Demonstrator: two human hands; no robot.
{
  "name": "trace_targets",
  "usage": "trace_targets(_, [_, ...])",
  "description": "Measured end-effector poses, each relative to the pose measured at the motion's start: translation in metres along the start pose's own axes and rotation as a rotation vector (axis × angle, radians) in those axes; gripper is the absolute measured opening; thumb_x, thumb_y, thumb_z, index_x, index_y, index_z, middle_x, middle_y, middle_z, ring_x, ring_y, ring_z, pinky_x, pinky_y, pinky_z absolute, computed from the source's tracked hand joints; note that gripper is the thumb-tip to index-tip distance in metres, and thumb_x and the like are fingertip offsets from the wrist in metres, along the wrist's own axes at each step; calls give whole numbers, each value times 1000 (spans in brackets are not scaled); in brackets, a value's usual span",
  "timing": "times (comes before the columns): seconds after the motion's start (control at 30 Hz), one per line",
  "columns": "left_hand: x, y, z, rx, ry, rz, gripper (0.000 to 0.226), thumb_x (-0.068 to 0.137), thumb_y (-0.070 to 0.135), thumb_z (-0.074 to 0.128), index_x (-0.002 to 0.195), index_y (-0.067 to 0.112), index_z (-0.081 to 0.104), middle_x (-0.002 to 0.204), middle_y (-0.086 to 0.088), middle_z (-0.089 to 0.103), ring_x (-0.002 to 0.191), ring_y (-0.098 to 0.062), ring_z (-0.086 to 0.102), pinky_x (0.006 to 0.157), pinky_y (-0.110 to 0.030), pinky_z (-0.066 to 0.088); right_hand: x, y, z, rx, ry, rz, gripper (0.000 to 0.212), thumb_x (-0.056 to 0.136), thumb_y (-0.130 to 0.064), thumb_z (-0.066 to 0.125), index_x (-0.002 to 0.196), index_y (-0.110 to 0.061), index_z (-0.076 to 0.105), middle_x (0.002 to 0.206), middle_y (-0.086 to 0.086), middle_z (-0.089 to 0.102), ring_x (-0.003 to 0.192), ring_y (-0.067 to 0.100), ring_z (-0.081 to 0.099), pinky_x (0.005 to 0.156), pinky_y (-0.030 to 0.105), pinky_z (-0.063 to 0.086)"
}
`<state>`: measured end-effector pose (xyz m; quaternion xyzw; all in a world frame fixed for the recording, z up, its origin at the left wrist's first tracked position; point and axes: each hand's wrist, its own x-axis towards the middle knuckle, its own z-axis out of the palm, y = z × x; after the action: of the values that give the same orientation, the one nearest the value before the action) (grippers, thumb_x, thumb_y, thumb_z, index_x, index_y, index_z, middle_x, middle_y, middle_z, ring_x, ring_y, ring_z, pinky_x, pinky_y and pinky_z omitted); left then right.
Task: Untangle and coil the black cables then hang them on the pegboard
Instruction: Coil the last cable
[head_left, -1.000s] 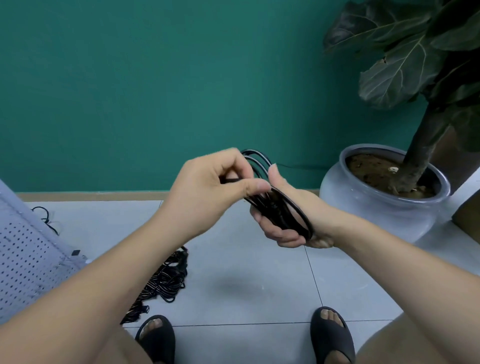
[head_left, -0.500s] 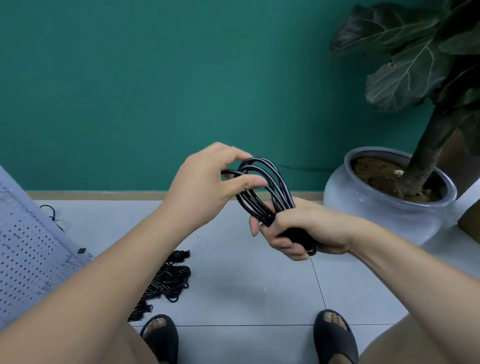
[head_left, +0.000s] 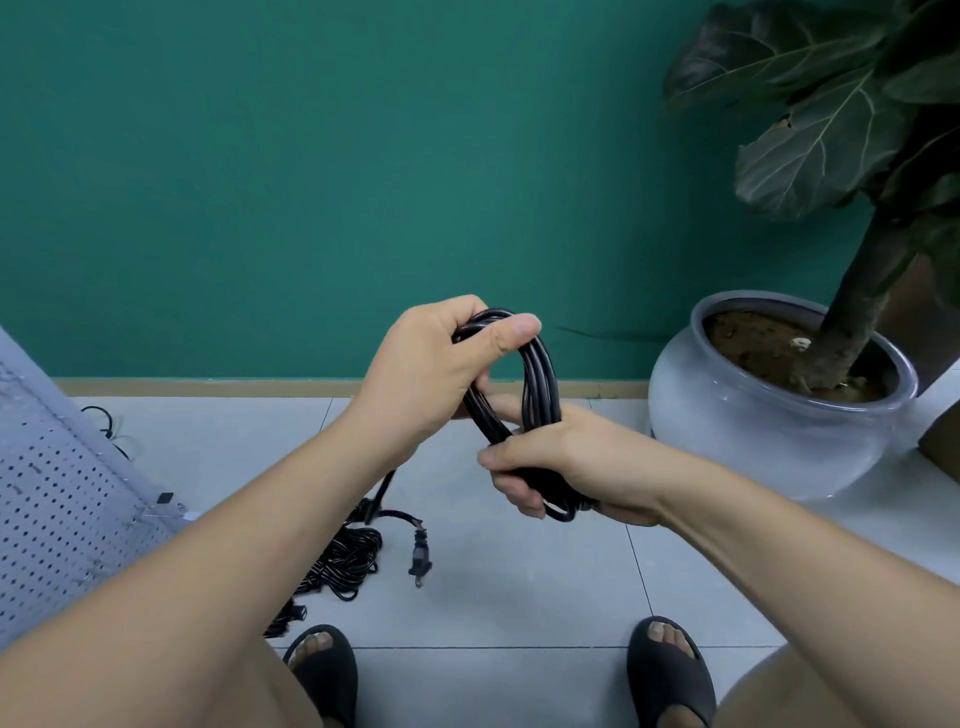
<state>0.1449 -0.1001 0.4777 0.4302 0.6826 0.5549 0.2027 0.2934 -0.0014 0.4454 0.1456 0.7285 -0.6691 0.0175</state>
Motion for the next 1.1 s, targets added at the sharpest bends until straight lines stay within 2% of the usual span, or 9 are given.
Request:
trace_targets(0.07, [1,2,5,-149,12,-116,53,89,54,78,69,17,47,55,-2,43,59,-20,46,49,-22,37,2,0,7,8,-22,4,36,99,-10,61,133,-21,67,69,12,47,62,26,40,61,37,35])
trace_targets(0.17, [3,4,10,-275,40,-257,61,83,69,77,66,25,38,58,-1,37,54,-19,39,55,-30,31,7,1,16,-30,24,2,10,92,-8,60,91,-14,52,66,11,47,60,25,41,58,34,32])
trace_targets(0.33, [6,7,15,-445,114,-305,65,89,69,73,74,26,27,61,2,25,52,-19,24,58,-36,19,11,2,22,43,-24,15,31,92,3,56,69,-18,59,65,10,43,60,25,38,59,36,31])
trace_targets(0.43, [9,8,16,-377,104,-195,51,98,60,65,80,19,40,66,1,24,52,-19,20,54,-34,17,14,2,24,89,-31,15,6,83,-8,63,89,-8,65,67,9,44,62,23,39,60,34,33])
trace_targets(0.57, [11,7,18,-329,83,-95,41,101,56,65,97,16,53,68,4,32,53,-17,26,50,-30,25,15,7,22,106,15,34,15,87,-24,68,95,-12,65,75,8,53,64,23,46,59,31,31])
trace_targets(0.67, [10,3,17,-235,25,-47,48,99,63,63,103,16,59,66,3,49,58,-19,47,63,-36,41,15,7,22,170,93,-26,15,95,-24,68,98,-10,64,86,12,68,74,32,47,62,34,31])
trace_targets(0.83, [9,-8,10,-209,-257,-68,64,98,73,52,133,19,51,108,-12,73,64,-26,66,66,-38,54,11,-6,5,174,299,-242,18,106,-6,57,91,-12,64,80,18,65,73,29,57,64,36,40])
trace_targets(1.0, [1,-24,12,-92,-505,-152,66,94,53,76,145,33,40,108,0,82,105,-16,75,112,-44,50,2,-14,-21,328,447,-280,14,105,-11,58,93,-4,60,78,13,57,67,25,56,59,33,50])
trace_targets(1.1, [-6,-30,12,15,-572,-134,44,95,34,82,123,34,48,86,0,80,95,-19,76,115,-46,47,0,-16,-27,314,457,-277,13,106,-13,58,94,-7,60,80,11,61,70,21,58,61,27,50])
